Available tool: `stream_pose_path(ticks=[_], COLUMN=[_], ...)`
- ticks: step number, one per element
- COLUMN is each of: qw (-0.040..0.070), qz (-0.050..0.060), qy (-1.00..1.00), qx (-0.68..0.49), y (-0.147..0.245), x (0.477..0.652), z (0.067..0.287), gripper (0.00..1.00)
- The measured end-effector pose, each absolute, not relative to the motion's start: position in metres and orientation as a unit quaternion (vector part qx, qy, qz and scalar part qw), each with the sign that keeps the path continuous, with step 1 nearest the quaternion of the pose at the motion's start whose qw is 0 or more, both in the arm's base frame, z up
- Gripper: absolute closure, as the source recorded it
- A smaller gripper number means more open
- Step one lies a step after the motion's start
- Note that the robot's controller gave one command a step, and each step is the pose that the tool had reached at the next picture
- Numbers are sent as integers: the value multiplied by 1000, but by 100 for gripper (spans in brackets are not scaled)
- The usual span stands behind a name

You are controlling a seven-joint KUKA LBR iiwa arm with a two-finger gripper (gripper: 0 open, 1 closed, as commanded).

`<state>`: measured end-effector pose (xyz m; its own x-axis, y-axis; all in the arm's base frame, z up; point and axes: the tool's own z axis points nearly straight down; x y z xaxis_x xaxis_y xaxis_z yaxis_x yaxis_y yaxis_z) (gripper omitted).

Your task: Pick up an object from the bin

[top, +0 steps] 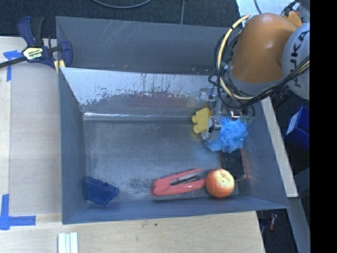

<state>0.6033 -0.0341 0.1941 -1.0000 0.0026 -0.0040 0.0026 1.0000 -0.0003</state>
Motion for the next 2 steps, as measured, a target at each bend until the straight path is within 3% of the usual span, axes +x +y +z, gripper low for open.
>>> stream_pose_path(ticks=[1,2], qw=[4,9], qz=[0,-1], qy=[996,995], qx=[86,-99], y=[-140,-153], x=[605,568], z=[70,144], gripper=[0,0])
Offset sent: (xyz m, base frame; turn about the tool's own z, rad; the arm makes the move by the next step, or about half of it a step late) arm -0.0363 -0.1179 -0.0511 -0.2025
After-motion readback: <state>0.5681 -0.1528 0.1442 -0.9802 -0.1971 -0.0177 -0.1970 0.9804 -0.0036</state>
